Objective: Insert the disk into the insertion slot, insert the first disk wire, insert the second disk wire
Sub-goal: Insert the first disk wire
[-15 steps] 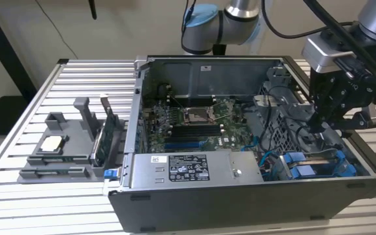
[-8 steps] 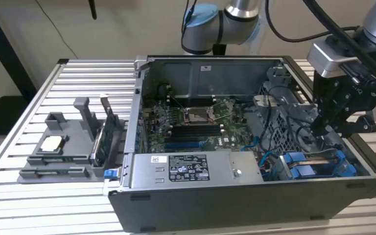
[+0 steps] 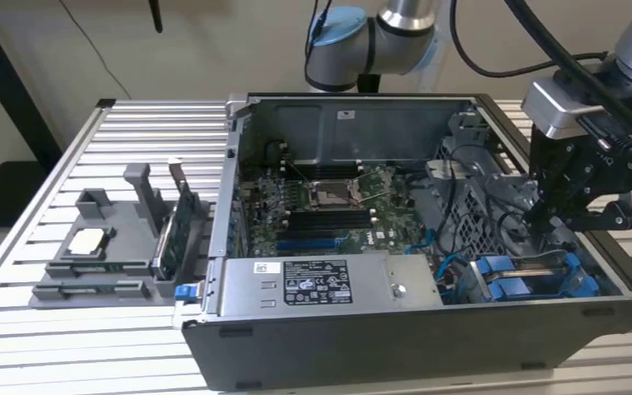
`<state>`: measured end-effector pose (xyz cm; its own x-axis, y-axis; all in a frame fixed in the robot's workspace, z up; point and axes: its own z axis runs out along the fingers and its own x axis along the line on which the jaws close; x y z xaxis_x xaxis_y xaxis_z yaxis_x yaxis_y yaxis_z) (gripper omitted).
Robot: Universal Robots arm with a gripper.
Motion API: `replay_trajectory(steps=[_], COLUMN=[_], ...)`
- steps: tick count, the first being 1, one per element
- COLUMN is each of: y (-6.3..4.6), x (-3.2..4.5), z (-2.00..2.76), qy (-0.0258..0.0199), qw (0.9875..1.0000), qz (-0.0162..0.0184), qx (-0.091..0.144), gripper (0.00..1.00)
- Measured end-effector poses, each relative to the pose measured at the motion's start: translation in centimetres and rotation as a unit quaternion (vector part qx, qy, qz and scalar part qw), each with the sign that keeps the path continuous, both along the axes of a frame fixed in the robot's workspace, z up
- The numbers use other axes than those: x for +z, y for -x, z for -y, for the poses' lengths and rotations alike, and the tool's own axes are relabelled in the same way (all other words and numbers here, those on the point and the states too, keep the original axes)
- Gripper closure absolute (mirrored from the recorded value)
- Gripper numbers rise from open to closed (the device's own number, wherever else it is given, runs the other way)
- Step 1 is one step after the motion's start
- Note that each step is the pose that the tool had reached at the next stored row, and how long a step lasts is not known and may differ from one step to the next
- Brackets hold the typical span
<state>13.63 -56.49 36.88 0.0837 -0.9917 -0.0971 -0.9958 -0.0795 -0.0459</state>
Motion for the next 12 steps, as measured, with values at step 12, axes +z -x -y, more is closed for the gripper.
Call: replay_trajectory(steps=[12], y=[-0.06], x=[-0.08], z=[0.18], qy=[0.001], qw=[1.0], qz=[-0.0004], qx=[0.0], gripper=[0.81])
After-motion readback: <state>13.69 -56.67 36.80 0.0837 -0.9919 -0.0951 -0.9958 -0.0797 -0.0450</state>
